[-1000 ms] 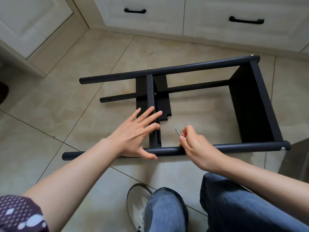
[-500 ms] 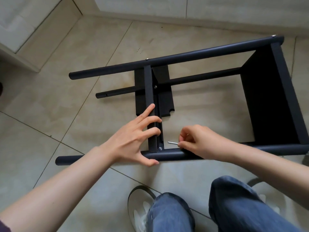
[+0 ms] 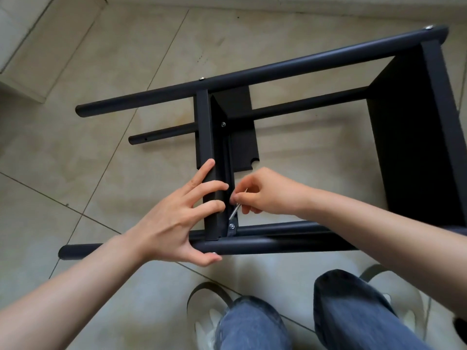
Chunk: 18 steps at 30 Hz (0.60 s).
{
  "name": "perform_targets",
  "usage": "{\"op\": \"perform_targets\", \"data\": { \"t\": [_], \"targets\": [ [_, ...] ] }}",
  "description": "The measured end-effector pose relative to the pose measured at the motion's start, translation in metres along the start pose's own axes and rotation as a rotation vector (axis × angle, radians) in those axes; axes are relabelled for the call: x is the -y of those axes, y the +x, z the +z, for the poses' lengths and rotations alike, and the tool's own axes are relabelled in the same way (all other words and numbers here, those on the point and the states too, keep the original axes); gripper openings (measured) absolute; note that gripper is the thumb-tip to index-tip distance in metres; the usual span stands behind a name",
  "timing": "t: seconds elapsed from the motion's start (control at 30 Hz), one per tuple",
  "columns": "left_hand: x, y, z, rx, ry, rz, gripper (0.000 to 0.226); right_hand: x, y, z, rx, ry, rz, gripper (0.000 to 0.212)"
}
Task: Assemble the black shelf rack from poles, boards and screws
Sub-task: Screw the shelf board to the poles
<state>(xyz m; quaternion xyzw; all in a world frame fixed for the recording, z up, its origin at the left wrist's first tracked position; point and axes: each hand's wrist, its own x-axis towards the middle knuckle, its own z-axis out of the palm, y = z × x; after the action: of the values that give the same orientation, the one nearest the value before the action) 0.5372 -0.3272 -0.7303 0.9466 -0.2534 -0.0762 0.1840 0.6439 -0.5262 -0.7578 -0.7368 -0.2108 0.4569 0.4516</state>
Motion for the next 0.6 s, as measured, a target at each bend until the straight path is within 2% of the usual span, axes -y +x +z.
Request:
{"op": "perform_targets", "data": {
  "t": [0.2,0.4,0.6],
  "targets": [
    [0.000,0.000,0.000,-0.004,-0.003,-0.002,0.066,-0.005,-0.007,-0.002,0.009,0.043,0.049,0.015],
    [-0.003,0.002,-0.004,0.016,0.062,-0.004,0.062,-0.006,-0.030,-0.013,-0.087,-0.131,0.066,0.015],
    [-0.013,0.008,-0.015,0.103,0.362,0.100,0.046,0.006,-0.071,-0.027,-0.200,-0.243,0.027,0.018]
  ]
}}
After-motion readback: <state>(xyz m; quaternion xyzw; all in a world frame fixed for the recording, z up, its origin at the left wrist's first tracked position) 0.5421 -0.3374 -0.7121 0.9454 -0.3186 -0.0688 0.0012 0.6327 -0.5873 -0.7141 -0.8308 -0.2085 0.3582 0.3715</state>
